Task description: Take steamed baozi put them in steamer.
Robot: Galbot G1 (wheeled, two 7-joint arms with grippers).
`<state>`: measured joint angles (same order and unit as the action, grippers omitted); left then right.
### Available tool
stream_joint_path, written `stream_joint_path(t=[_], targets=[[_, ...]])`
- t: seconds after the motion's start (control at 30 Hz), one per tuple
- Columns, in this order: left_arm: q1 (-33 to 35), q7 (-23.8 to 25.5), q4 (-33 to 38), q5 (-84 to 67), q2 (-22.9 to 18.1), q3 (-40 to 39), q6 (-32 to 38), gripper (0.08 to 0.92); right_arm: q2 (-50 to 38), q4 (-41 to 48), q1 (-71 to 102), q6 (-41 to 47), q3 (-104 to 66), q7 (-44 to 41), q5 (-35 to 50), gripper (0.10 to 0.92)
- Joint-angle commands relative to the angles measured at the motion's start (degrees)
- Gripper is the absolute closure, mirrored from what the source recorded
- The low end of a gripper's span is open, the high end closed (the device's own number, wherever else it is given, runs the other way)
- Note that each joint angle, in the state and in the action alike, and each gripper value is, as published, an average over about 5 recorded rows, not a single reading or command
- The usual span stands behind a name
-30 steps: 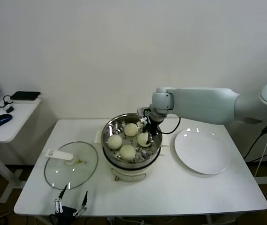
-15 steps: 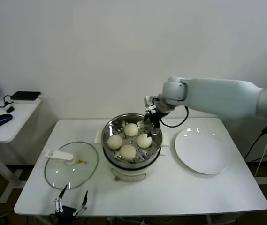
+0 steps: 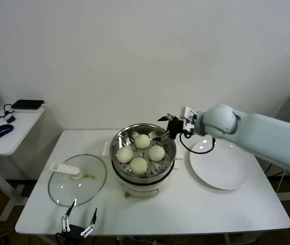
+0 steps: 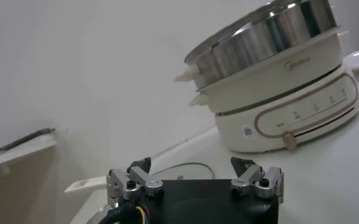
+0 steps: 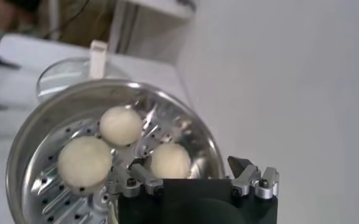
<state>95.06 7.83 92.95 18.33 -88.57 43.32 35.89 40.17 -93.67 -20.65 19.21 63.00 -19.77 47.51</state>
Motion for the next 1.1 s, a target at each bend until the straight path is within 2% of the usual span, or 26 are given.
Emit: stream_joint_path(t=[0.03, 0.2, 0.3, 0.43, 0.6, 0.87, 1.1], targets=[[0.21, -0.06, -0.09, 0.34, -0.42, -0.36, 0.16, 0.177, -16.40, -12.84, 44.10, -10.94, -39.88, 16.15, -8.14, 0.203], [0.26, -0.16, -0.29, 0.89, -1.09, -0.60, 0.50, 0.177, -12.93, -17.61, 73.51, -19.47, -66.84, 17.37, -10.79, 0.203], [0.32, -0.36, -0.31, 1.12, -1.48, -0.66, 0.64, 0.177, -5.82, -20.09, 90.22, -23.30, -81.35, 16.16, -12.95, 0.203], [0.35, -0.71, -0.41, 0.95, -1.74, -0.79, 0.66, 0.177, 4.95, -20.56, 103.62, -28.83, -92.76, 13.29, -16.01, 0.203], [0.11, -1.07, -0.86, 0.42, -2.03, -1.02, 0.47, 0.177, 16.05, -19.34, 112.84, -36.83, -98.61, 10.98, -20.46, 0.203], [-0.11, -1.46, -1.05, -0.16, -2.26, -1.12, 0.41, 0.177, 30.00, -17.95, 118.36, -46.93, -98.84, 10.76, -23.29, 0.203], [0.07, -1.46, -0.95, -0.43, -2.19, -1.15, 0.41, 0.177, 34.50, -17.42, 120.33, -48.59, -97.66, 11.76, -23.60, 0.203]])
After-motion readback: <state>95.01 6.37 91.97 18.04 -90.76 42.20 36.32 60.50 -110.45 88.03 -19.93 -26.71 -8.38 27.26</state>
